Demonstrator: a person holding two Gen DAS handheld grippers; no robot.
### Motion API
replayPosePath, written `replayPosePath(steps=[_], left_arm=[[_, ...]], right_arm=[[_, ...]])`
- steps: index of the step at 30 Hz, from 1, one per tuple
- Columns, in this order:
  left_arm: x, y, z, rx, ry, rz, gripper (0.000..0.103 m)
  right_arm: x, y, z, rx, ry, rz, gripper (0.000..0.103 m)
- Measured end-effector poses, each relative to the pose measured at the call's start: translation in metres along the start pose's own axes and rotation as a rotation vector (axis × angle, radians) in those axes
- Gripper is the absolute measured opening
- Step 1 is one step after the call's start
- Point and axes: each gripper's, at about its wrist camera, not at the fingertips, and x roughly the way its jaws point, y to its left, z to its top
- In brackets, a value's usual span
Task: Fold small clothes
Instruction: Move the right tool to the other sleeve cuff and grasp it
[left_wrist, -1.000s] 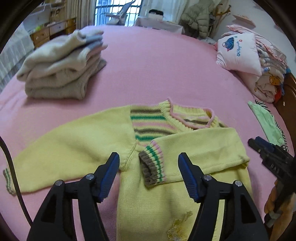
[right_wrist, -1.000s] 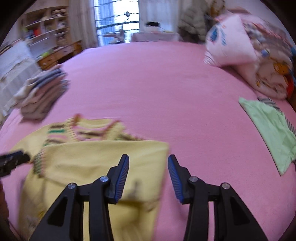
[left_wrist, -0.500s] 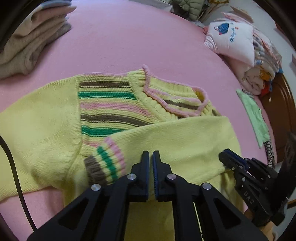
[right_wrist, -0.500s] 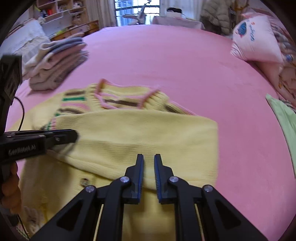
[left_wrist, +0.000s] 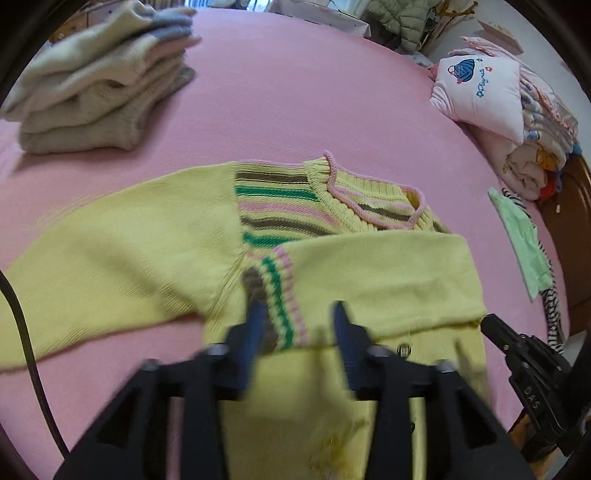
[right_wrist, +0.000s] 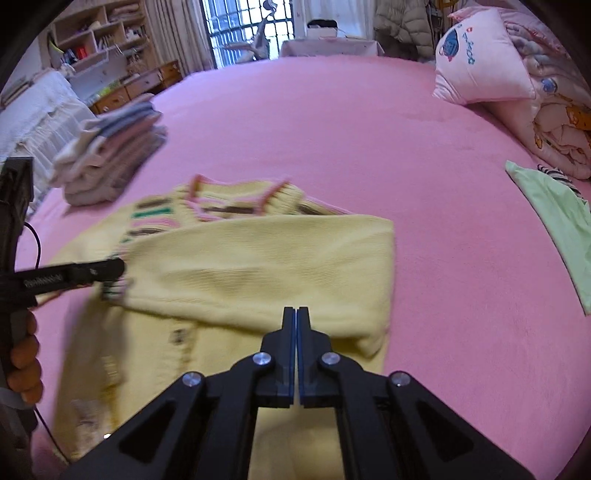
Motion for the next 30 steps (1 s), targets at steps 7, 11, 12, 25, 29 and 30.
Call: replayPosePath(steps=[7, 11, 12, 25, 29, 30], left_arm=[[-0.080, 0.010, -0.037, -0.004, -0.055, 0.079, 0.084], [-0.117, 0.014, -0.056, 0.017, -0.084, 0.122, 0.084], [-0.123, 0.014, -0.060, 0.023, -0.092, 0.137, 0.084], [-0.190, 0.070, -0.094, -0.023, -0.216, 0.233, 0.085], [-0.200, 0.104, -0.101, -0.081, -0.246, 0.275, 0.085], [-0.201, 0.111, -0.103, -0.096, -0.252, 0.284, 0.085]], right_arm=[[-0.059, 0.051, -0.018, 0.014, -0.062, 0.045, 0.003], [-0.085, 0.071, -0.022, 0.061, -0.069, 0.105, 0.003], [-0.091, 0.077, -0.022, 0.056, -0.077, 0.105, 0.003], [-0.134, 0.160, -0.023, -0.089, -0.181, 0.121, 0.045], [-0.129, 0.194, -0.016, -0.171, -0.196, 0.126, 0.045], [-0.127, 0.204, -0.014, -0.195, -0.201, 0.130, 0.045]])
